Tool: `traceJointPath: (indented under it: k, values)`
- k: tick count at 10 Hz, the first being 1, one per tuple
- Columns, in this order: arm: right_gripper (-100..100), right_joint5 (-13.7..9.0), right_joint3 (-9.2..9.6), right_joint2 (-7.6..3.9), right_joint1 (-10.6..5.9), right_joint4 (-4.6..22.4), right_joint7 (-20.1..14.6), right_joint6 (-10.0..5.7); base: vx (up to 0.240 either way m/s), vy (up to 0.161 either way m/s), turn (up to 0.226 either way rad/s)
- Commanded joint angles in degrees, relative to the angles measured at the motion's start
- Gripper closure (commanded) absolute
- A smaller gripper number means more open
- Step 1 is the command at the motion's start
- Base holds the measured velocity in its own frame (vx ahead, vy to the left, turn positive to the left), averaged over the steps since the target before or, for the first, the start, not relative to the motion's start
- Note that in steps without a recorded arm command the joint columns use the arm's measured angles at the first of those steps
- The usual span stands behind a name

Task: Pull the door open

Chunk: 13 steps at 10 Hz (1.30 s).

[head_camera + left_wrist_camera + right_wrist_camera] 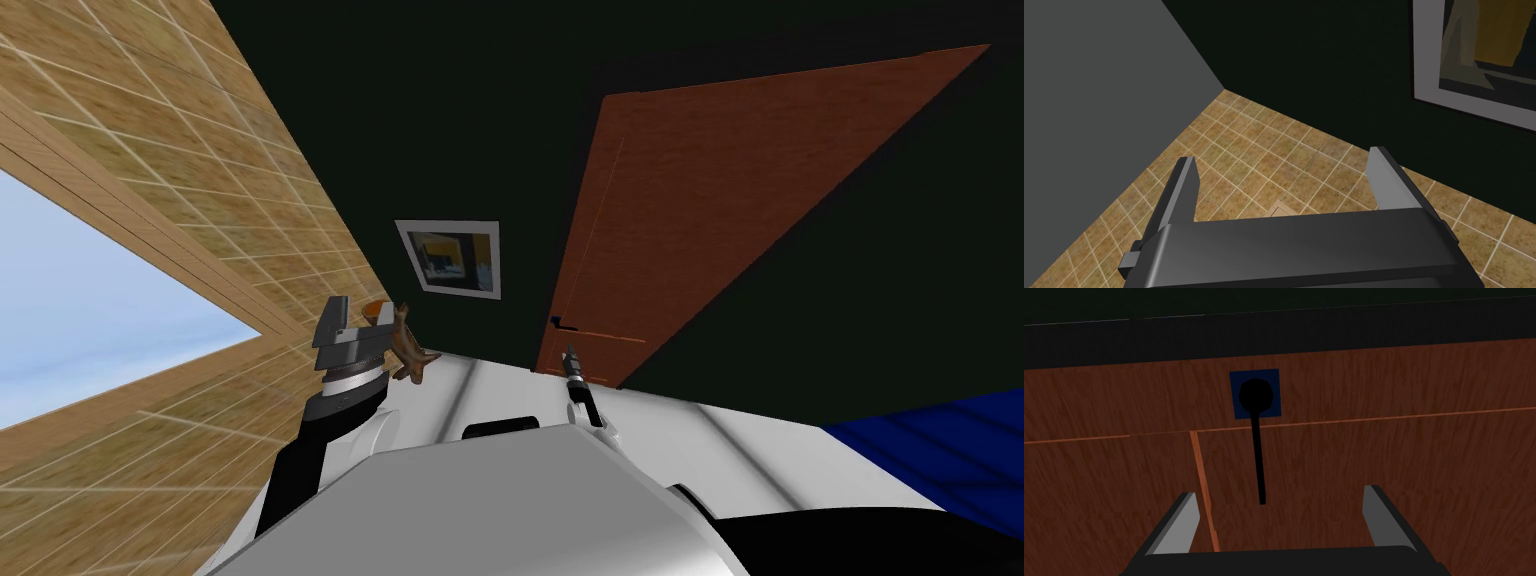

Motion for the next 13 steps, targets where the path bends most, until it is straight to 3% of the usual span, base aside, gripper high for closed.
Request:
traceJointPath:
  k: [1, 3, 4, 13]
  values:
    - [-100, -1.0, 0.16, -0.46, -0.61, 2.2, -0.1, -0.03, 0.126, -0.116, 0.103]
    - [-100, -1.7, 0.33, -0.85, -1.38, 4.5, -0.3, -0.32, 0.079, -0.077, 0.061]
    - [-100, -1.4, 0.27, -0.71, -1.23, 3.9, -0.3, -0.29, 0.031, -0.031, 0.016]
    - [-100, -2.5, -1.85, -3.19, -0.01, 7.0, -3.3, -2.36, 0.169, -0.041, 0.078]
